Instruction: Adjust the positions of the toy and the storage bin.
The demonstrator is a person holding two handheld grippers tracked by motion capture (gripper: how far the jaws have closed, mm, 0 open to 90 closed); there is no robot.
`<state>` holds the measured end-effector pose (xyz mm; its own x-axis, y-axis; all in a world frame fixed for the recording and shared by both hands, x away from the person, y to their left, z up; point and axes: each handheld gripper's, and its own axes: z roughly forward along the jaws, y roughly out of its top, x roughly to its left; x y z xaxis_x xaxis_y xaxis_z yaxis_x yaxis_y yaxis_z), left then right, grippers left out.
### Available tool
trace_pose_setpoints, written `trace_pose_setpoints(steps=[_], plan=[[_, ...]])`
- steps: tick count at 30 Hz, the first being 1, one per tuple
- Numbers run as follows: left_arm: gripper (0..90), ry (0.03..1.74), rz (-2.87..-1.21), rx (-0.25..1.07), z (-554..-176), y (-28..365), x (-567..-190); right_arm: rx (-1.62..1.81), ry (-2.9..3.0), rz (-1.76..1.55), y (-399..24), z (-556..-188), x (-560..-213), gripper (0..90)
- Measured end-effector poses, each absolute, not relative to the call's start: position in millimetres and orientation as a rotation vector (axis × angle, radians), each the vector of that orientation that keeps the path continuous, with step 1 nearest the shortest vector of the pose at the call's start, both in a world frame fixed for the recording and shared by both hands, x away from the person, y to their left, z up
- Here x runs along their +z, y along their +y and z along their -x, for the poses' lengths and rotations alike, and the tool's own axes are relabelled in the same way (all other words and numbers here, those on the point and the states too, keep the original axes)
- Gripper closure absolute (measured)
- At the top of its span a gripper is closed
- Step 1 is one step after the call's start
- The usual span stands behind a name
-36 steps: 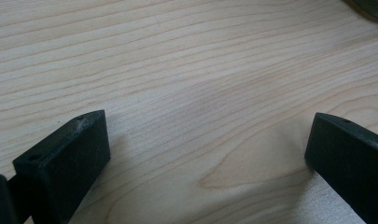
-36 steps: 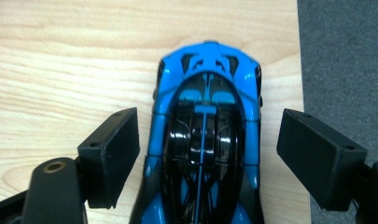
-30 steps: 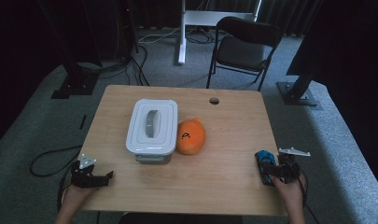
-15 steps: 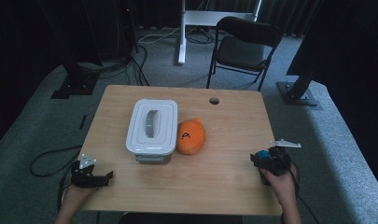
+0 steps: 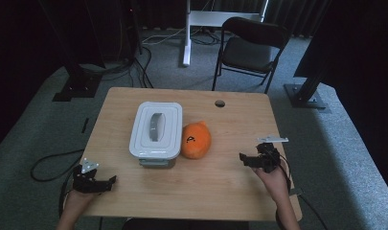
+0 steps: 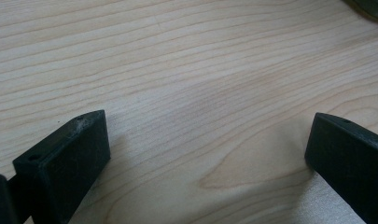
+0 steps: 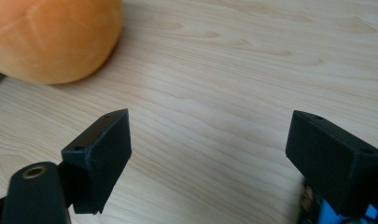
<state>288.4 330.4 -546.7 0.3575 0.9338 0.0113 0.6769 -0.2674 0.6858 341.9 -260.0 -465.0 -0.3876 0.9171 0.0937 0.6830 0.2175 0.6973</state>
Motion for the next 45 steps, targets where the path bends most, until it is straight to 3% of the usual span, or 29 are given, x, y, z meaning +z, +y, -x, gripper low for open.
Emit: trace_pose_setpoints(steps=[27, 45], plan=[[0.3, 1.393, -2.035, 0.566, -288, 330, -547, 1.076, 2.317, -1.308, -179, -375, -460, 14.3], [0.4, 1.393, -2.035, 0.566, -288, 330, -547, 1.118, 2.349, -1.337, -149, -410, -463, 17.7]])
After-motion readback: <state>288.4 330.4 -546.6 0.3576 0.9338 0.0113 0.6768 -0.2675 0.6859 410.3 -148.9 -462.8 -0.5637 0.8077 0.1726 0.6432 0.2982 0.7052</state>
